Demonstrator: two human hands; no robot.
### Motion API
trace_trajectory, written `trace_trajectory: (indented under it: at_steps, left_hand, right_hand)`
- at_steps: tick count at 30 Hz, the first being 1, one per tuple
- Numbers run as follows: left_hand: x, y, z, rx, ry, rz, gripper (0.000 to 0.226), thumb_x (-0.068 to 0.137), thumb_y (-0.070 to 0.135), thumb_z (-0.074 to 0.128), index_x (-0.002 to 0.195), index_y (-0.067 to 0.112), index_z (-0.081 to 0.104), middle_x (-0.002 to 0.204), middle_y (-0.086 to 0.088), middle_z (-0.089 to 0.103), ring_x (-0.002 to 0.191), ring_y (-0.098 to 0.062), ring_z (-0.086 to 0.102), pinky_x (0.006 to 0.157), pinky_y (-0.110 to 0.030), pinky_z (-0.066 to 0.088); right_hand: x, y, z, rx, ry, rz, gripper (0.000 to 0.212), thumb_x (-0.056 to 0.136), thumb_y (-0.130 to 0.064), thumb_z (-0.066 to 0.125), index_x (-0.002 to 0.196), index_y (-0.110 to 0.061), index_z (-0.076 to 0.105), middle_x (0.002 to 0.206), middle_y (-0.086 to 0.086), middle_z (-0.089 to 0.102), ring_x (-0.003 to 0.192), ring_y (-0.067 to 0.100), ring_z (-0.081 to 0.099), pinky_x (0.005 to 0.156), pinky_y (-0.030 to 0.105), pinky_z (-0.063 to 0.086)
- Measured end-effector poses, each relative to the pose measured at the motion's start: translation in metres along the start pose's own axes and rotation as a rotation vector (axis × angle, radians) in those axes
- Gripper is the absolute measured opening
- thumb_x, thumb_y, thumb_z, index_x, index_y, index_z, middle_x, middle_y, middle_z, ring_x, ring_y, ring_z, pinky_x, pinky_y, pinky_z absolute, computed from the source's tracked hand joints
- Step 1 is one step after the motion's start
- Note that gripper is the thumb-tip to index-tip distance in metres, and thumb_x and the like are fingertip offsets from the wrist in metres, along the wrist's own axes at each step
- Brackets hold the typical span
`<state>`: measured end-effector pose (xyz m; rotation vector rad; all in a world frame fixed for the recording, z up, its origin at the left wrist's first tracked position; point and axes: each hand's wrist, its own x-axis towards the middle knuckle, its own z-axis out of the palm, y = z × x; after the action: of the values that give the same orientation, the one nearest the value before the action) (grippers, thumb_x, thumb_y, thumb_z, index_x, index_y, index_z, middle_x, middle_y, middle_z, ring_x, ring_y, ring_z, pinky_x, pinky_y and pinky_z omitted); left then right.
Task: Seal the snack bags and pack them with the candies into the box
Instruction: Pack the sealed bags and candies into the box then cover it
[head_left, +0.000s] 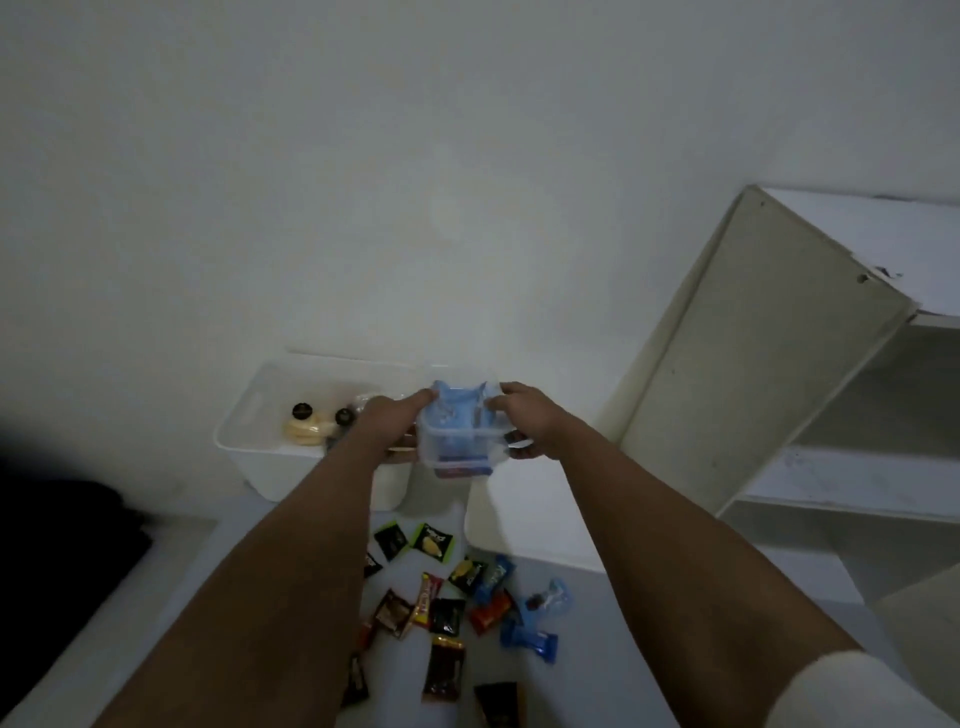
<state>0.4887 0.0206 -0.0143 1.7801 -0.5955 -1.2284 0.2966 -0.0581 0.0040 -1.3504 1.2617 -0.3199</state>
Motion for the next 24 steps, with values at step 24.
trace_trajectory:
  at_steps: [24]
  left_hand:
    - [0.208,-0.015,-0.152,0.292,-0.327,-0.414,0.032,0.087,0.032,0.076,0.102,0.004,0.068,0.093,-0.017,0.075,0.08,-0.03,0.073,0.069,-0.039,0.062]
  right_hand:
    - [0.168,-0.081,0.188,-0.37,-0.072,0.489,0.032,0.094,-0.024,0.062,0.12,-0.005,0.059,0.127,0.02,0.057,0.108,0.041,0.059,0.095,0.051,0.054]
